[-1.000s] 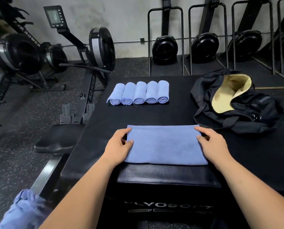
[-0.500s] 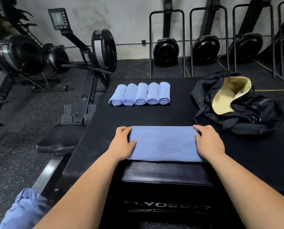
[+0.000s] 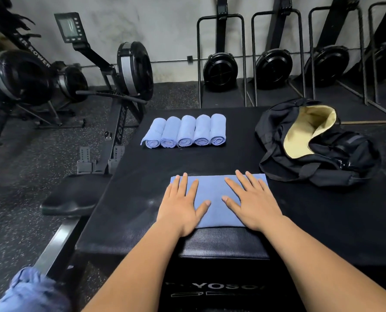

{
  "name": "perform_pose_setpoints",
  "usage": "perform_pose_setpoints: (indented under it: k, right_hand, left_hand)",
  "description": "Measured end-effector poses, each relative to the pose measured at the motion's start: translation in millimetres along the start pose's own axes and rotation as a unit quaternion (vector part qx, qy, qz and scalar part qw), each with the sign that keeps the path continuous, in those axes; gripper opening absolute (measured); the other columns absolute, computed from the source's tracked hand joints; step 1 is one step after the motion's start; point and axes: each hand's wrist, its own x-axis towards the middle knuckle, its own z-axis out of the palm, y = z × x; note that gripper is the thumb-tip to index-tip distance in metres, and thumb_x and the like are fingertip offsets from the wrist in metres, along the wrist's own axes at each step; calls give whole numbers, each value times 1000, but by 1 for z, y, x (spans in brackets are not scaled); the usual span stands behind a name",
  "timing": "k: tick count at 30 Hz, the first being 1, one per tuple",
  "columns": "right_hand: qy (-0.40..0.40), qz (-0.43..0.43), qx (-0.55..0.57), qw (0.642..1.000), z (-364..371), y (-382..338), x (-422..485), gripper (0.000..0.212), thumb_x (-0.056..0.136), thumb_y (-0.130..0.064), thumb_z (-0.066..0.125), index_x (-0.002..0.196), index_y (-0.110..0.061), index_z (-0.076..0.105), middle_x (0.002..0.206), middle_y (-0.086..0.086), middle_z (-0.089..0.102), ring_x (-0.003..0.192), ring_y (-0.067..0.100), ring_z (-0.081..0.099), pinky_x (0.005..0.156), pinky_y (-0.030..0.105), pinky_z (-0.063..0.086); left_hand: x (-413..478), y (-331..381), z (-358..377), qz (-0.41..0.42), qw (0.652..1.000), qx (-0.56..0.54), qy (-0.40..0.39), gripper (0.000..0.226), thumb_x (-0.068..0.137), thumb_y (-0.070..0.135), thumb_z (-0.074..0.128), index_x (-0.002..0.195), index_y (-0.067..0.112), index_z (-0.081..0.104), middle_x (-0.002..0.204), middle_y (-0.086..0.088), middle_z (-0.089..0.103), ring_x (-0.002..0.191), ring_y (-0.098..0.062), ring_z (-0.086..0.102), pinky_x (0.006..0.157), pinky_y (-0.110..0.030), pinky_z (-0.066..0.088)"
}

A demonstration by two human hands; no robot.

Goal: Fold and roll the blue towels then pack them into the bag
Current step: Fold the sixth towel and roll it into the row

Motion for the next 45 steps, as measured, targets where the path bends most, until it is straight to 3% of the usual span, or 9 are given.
perform_pose_setpoints:
  k: [12, 17, 21, 23, 29, 34, 37, 42, 45]
  right_hand:
    - [-4, 38, 7, 999, 4, -19, -39, 80, 94, -83, 4, 165, -46, -2, 173, -8, -19, 159, 19, -21, 129, 50, -6]
    - [12, 71, -13, 997, 7, -31, -55, 84, 91, -80, -5, 165, -42, -1, 174, -1, -17, 160, 27, -19, 128, 54, -5]
    - [50, -93, -79, 991, 2, -38, -51, 67, 103, -61, 12, 160, -35, 36, 175, 3, 14, 161, 33, 9, 127, 56, 16]
    - [25, -148, -31, 988, 5, -38, -53, 63, 104, -59, 11, 160, -41, 34, 174, -6, 18, 161, 23, 12, 129, 47, 14]
    - [11, -64, 30, 997, 7, -49, -56, 72, 97, -67, -2, 162, -47, 21, 174, -15, 5, 161, 14, -1, 130, 41, 1]
    - [39, 127, 80, 988, 10, -92, -63, 57, 110, -54, 17, 165, -41, 15, 176, -5, -3, 161, 21, -11, 129, 47, -3]
    - [-7, 169, 146, 975, 5, -110, -55, 59, 109, -54, 19, 166, -40, 12, 175, -3, -10, 160, 24, -19, 129, 48, -8]
    - [13, 9, 54, 998, -13, -74, -51, 56, 109, -56, 22, 163, -42, 21, 176, -6, 2, 161, 25, -3, 128, 44, 5]
    - [-23, -135, 14, 990, -13, -39, -51, 59, 107, -64, 20, 164, -49, 12, 175, -13, -6, 161, 12, -9, 129, 35, -2]
  left_hand:
    - [-30, -2, -6, 40, 999, 12, -9, 99, 92, 89, 7, 169, 27, -4, 174, -5, -21, 159, -23, -26, 131, -46, -6]
    - [-50, -1, -1, 75, 986, 38, 144, 80, 104, 73, 16, 165, 24, 31, 175, -6, 18, 163, -25, 1, 131, -50, 7]
    - [-55, 0, 3, 94, 979, 52, 174, 72, 107, 68, 21, 157, 23, 48, 167, -6, 39, 161, -29, 19, 129, -53, 17]
    - [-57, -1, 6, 90, 979, 45, 175, 71, 108, 67, 21, 156, 23, 50, 165, -4, 42, 160, -28, 22, 129, -52, 18]
    - [-57, -4, 8, 73, 981, 9, 181, 69, 108, 68, 22, 156, 25, 49, 167, -1, 39, 161, -23, 18, 129, -49, 18]
    - [-56, -5, 10, 40, 983, -24, 179, 70, 107, 69, 22, 158, 27, 45, 171, 2, 30, 162, -21, 13, 130, -46, 15]
    - [-56, -6, 10, 19, 983, -46, 175, 74, 106, 70, 16, 159, 27, 43, 171, 2, 29, 162, -20, 10, 130, -45, 14]
    - [-56, -6, 9, 14, 984, -58, 169, 73, 105, 70, 16, 160, 29, 40, 172, 3, 26, 162, -20, 8, 130, -44, 15]
    - [-56, -6, 9, 11, 985, -62, 163, 71, 106, 70, 20, 162, 30, 36, 173, 5, 24, 162, -19, 7, 129, -43, 15]
